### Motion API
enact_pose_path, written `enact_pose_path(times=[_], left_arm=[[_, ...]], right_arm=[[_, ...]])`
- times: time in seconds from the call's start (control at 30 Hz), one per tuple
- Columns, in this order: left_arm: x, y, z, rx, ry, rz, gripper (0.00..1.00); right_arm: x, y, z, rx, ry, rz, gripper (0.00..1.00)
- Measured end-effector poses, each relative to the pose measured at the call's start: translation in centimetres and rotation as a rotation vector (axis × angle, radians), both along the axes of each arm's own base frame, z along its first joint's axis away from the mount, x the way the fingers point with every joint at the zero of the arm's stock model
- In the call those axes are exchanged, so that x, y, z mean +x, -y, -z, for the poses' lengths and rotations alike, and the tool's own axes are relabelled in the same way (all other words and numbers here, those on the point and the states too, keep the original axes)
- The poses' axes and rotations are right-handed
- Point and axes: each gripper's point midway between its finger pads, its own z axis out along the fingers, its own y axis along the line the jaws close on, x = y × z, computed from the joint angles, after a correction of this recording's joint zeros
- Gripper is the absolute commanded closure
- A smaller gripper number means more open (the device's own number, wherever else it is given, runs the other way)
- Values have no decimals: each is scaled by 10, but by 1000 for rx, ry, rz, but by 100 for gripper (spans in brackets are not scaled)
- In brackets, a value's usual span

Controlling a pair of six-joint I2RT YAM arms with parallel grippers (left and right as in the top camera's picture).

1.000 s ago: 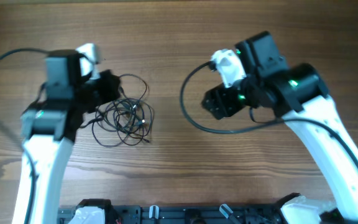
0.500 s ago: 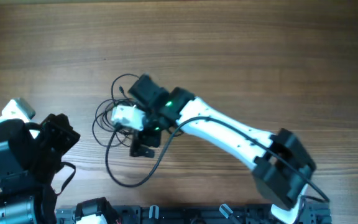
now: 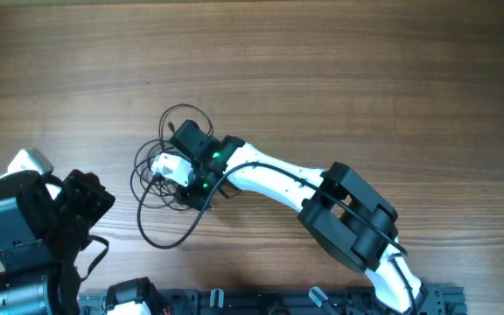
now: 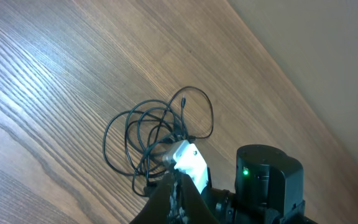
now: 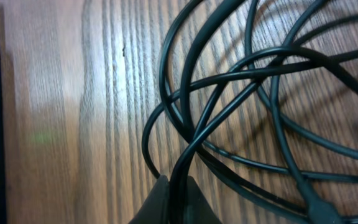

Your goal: Untangle cables

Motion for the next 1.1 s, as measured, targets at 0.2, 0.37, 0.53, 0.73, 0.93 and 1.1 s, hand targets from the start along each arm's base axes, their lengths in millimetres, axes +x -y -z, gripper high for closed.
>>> enact_pose_path(times=[0.2, 0.37, 0.53, 0.73, 0.93, 1.1], left_arm=[[-1, 0, 1, -2, -7, 0, 92], [-4, 1, 5, -6, -25, 0, 88], [-4, 6, 4, -26, -21, 18, 69], [14, 38, 0, -98, 14, 241, 57], [30, 55, 27, -165, -113, 401, 66], [30, 62, 27, -169, -104, 458, 65]], right_arm=[[12, 25, -21, -57, -79, 147, 96], [64, 77, -156, 97, 133, 331, 96], [49, 133, -313, 381, 400, 416, 96], [28, 153, -361, 486, 490, 419, 82], [62, 201, -331, 246, 538, 740, 69], [65, 234, -308, 93, 516, 910, 61]])
